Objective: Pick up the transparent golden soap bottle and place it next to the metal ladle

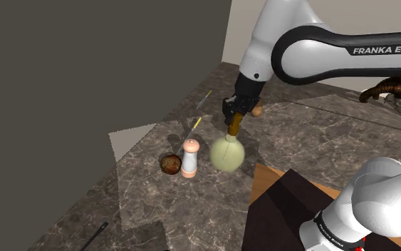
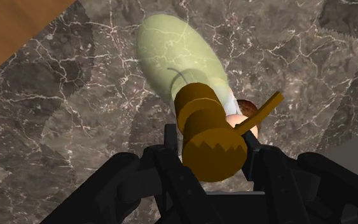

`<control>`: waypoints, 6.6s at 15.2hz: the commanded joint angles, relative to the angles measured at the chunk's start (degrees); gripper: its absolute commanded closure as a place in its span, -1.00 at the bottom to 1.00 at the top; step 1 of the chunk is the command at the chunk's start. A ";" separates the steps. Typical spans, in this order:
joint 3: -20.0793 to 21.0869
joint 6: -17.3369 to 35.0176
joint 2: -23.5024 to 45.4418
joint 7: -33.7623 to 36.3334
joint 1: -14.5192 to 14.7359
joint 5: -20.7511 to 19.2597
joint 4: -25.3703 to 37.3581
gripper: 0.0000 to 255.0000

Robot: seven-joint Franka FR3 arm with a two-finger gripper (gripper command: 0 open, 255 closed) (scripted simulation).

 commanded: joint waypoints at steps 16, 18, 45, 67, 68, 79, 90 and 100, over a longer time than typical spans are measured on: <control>-0.97 -12.86 1.16 0.27 -0.59 -0.95 14.02 1.00; -1.04 -14.36 1.53 0.33 -0.66 -1.07 15.88 1.00; 1.71 -29.16 11.91 4.88 -0.72 -2.89 41.08 1.00; 15.89 -12.79 44.90 29.76 10.55 -18.55 53.99 1.00; 15.96 -12.75 47.05 30.72 11.63 -19.73 55.77 1.00; 15.01 -9.72 58.93 35.16 17.71 -25.46 63.19 1.00; 14.70 -1.31 58.85 36.43 16.39 -25.93 54.46 1.00; 14.55 0.55 59.12 36.76 16.23 -26.19 52.79 1.00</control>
